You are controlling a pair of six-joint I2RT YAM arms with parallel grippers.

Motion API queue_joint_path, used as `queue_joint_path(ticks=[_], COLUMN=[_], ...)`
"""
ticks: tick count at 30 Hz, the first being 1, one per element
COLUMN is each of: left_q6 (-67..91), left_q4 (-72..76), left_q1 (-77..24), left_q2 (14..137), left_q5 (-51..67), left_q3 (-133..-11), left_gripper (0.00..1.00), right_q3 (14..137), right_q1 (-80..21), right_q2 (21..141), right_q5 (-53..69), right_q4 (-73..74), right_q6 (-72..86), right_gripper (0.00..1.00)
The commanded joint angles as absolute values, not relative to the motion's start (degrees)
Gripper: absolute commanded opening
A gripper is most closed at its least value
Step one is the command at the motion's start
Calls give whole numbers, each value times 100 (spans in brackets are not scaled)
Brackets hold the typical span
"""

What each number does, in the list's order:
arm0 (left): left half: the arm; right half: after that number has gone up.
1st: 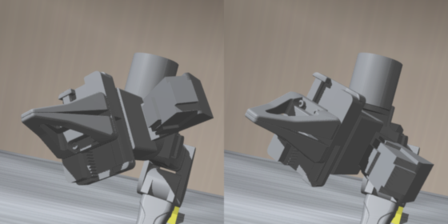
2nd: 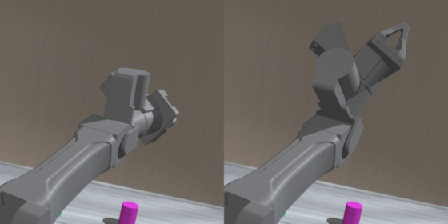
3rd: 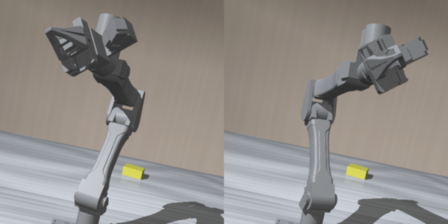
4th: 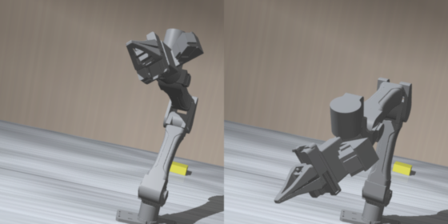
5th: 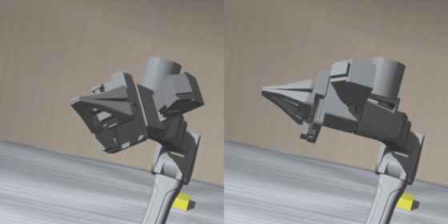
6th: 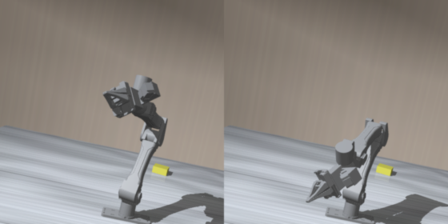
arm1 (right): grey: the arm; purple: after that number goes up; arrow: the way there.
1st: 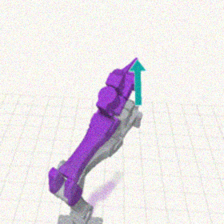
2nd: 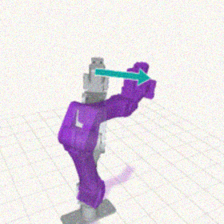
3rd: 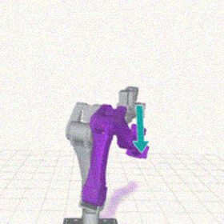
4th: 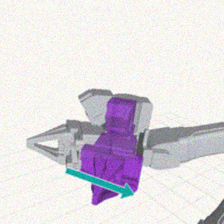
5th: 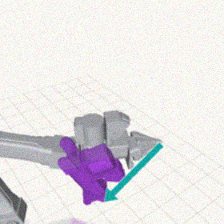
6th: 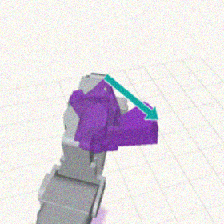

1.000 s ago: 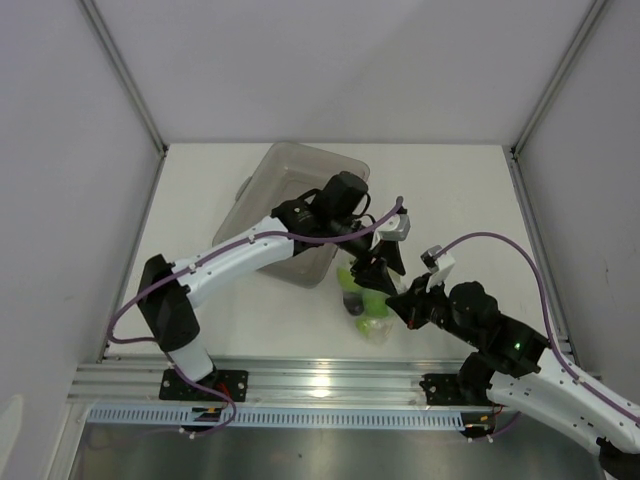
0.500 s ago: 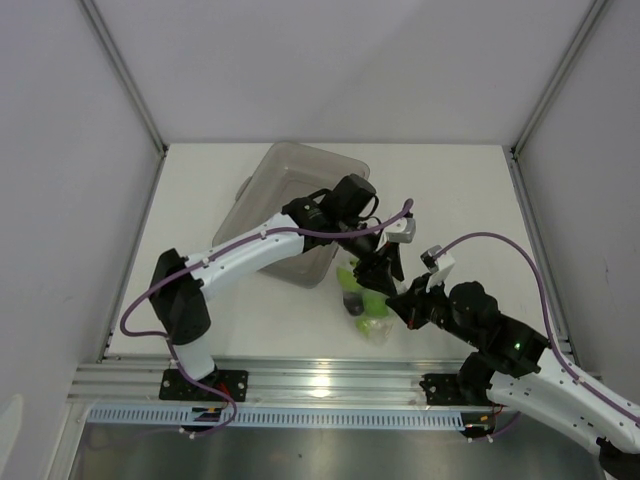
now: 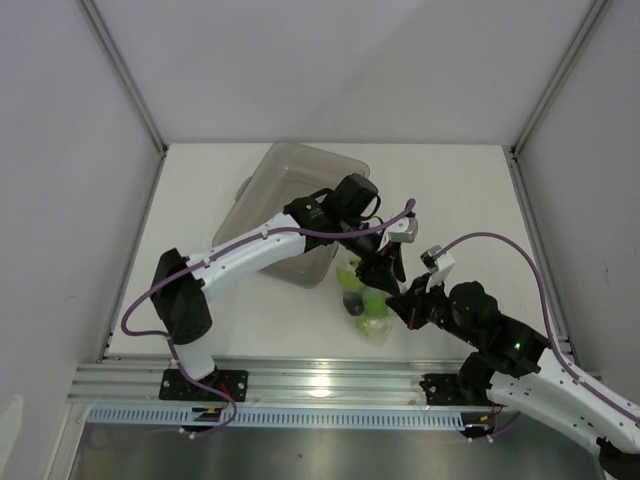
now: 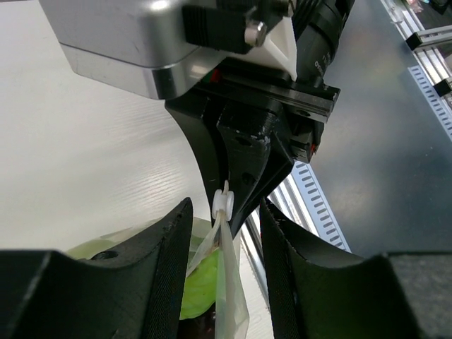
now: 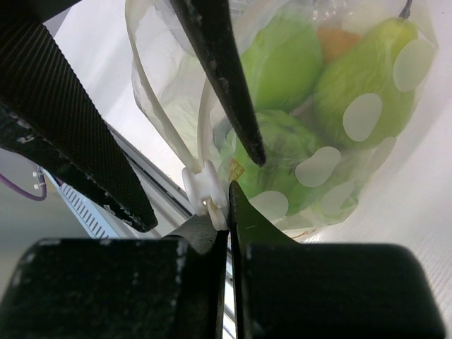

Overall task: Place the food in the zip-top bag and seal the zipper
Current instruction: Zip the zipper food storage bag at the center of the board.

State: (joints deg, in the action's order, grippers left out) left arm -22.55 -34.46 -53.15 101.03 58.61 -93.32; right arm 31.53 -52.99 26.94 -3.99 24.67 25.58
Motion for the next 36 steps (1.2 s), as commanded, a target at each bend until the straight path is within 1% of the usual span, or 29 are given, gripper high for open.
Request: queue_joint_path(ticks=[1, 9, 12, 15, 16, 17, 19, 21, 22, 23, 24, 25, 36], left_q6=[-2294, -2276, -2346, -2425, -2443, -2452, -2505, -2505, -2514, -2505, -2453, -2443, -2277], left_q4=[-3375, -3515, -3577, -3682, -3744, -3779, -3841, -3876, -3867, -3832, -3797, -3797, -3402], left_q1=[-5361, -5370, -5370, -5370, -5370, -5370, -5361, -5309, -5274, -5239, -5160, -5124, -4843], left_q2=[10213, 10362, 10362, 10354, 10354, 10371, 10380, 10371, 10354, 10345, 10319, 10310, 10020], left_q5=[5889, 5836, 5836, 5818, 5801, 5792, 5748, 5722, 5730, 5757, 5766, 5792, 5731], left_q3=[-9677, -9852, -9853, -9835, -9826, -9826, -9826, -9835, -9818, -9800, -9756, -9756, -9422], left_gripper=[46, 43, 40, 32, 26, 22, 17, 15, 11, 10, 3, 1, 1], right_q3=[3384, 3393, 3401, 3401, 3401, 3393, 3401, 3410, 3401, 3401, 3393, 3375, 3331], right_q1=[-5273, -5273, -5273, -5273, -5273, -5273, -5273, -5273, -5273, -5273, -5273, -5273, -5291], right_q2=[2654, 2637, 2619, 2549, 2531, 2514, 2435, 2365, 2269, 2181, 2127, 2014, 1662], right_q5=[-343, -334, -360, -404, -457, -492, -606, -702, -764, -808, -878, -922, -1397], right_q4=[2320, 2329, 2338, 2347, 2373, 2390, 2434, 2478, 2513, 2575, 2584, 2610, 2804], right_q6=[2479, 2487, 2487, 2505, 2522, 2540, 2593, 2654, 2689, 2716, 2733, 2786, 3006], right_gripper=[0, 0, 0, 0, 0, 0, 0, 0, 0, 0, 0, 0, 0])
